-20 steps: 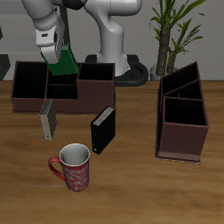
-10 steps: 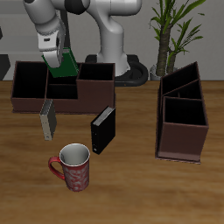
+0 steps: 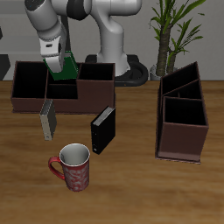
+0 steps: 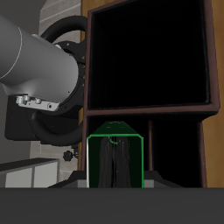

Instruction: Place the green book into the back desk caddy's back compartment

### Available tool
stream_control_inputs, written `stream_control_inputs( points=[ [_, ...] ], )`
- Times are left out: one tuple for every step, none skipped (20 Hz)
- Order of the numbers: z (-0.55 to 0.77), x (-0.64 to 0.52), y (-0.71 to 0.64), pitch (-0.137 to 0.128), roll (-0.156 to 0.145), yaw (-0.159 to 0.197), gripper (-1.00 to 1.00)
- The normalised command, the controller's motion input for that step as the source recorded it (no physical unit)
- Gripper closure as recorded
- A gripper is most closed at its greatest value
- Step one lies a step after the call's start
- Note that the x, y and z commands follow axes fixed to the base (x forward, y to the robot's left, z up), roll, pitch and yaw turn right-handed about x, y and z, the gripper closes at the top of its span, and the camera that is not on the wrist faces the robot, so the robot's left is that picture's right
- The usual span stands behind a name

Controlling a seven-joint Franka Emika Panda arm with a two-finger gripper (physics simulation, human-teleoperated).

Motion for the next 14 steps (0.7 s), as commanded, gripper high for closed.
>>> stream_control_inputs(
  points=[
    [-0.14, -0.05, -0.10, 0.013, -0.007, 0.007, 1.00],
    [-0.20, 0.07, 0.05, 0.052, -0.020, -0.041, 1.00],
    [-0.24, 0.03, 0.06, 0.050, -0.012, 0.046, 1.00],
    [-0.20, -0.01, 0.04, 0.063, 0.011, 0.009, 1.00],
    [-0.15, -0.04, -0.06, 0.033, -0.003, -0.009, 1.00],
    [-0.10, -0.03, -0.04, 0.006, 0.004, -0.008, 1.00],
    [-0.26, -0.01, 0.13, 0.057, 0.001, 0.013, 1.00],
    [-0.20, 0.02, 0.21, 0.045, 0.011, -0.009, 1.00],
    [-0.13, -0.05, -0.06, -0.003, -0.003, 0.019, 1.00],
    [-0.24, -0.06, 0.24, 0.050, 0.032, 0.093, 1.00],
    [-0.16, -0.06, 0.14, 0.049, 0.048, -0.048, 1.00],
    [-0.34, -0.03, 0.44, 0.056, 0.049, 0.050, 1.00],
    [-0.22, 0.01, 0.13, 0.062, 0.029, 0.023, 1.00],
    [-0.19, 0.04, 0.04, 0.020, 0.001, 0.030, 1.00]
  ],
)
